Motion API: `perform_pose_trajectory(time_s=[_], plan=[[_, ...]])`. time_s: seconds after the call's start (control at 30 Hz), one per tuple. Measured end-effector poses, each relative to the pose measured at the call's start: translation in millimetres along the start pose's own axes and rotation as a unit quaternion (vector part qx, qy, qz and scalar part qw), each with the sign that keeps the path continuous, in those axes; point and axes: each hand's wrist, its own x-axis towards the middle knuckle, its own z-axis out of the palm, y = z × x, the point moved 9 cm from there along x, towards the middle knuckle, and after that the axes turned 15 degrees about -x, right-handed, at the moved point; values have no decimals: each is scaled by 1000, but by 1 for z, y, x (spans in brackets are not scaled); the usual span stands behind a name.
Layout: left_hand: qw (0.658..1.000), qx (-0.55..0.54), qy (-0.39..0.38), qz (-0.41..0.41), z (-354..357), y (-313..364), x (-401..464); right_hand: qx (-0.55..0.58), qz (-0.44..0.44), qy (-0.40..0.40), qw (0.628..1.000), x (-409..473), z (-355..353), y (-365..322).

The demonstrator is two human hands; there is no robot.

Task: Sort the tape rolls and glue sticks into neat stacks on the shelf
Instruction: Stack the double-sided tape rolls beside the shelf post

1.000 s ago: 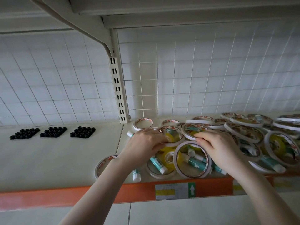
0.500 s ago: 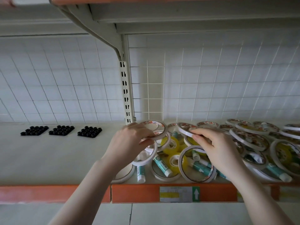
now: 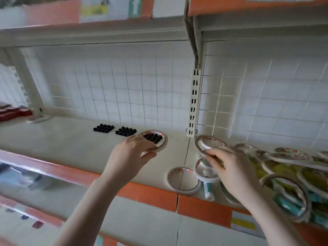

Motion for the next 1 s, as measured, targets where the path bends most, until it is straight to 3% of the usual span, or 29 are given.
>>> perform_pose_trajectory(time_s=[0.2,0.63,1.0], plan=[[999,26,29,-11,-76,-56,-27,30,-36,2,999,33,27,-87],[996,83,30,-12,-233,-219,-83,89,-28,-3,996,85,110,-310],[993,100,47,-44,-313,-331,-93,102,-60,-45,992,160,177,-426]])
